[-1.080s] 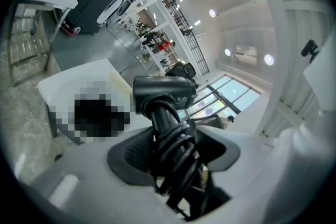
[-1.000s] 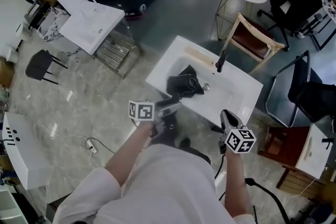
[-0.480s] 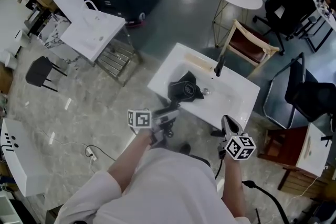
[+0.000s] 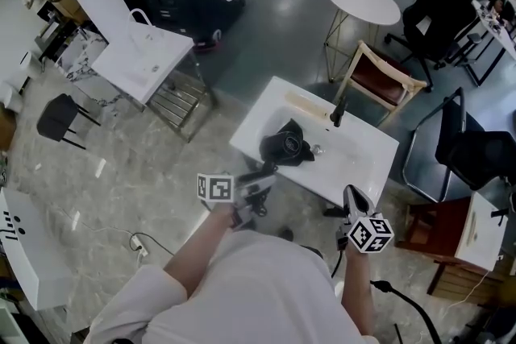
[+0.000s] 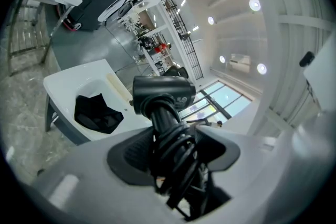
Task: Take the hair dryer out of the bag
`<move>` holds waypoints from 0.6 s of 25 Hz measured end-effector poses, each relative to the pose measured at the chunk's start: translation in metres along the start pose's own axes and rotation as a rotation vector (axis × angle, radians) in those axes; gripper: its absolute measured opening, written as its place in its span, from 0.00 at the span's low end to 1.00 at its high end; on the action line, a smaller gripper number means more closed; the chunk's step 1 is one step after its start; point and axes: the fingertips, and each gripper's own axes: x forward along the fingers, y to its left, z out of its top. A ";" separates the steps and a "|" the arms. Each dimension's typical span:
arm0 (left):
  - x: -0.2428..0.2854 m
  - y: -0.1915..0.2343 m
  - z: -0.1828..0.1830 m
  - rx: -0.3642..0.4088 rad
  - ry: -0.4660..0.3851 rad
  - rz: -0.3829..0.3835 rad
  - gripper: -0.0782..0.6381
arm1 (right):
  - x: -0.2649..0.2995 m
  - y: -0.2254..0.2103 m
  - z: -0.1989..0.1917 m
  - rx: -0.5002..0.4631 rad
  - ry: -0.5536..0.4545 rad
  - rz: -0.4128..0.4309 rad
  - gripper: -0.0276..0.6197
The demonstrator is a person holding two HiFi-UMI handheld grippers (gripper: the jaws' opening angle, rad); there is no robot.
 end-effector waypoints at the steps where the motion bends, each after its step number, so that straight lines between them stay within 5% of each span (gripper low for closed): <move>1: -0.001 0.000 0.001 0.001 0.001 -0.004 0.45 | 0.001 0.002 0.001 -0.005 -0.007 0.000 0.05; 15: -0.007 0.006 0.016 0.003 0.018 -0.032 0.45 | 0.023 0.022 0.018 -0.029 -0.056 0.023 0.05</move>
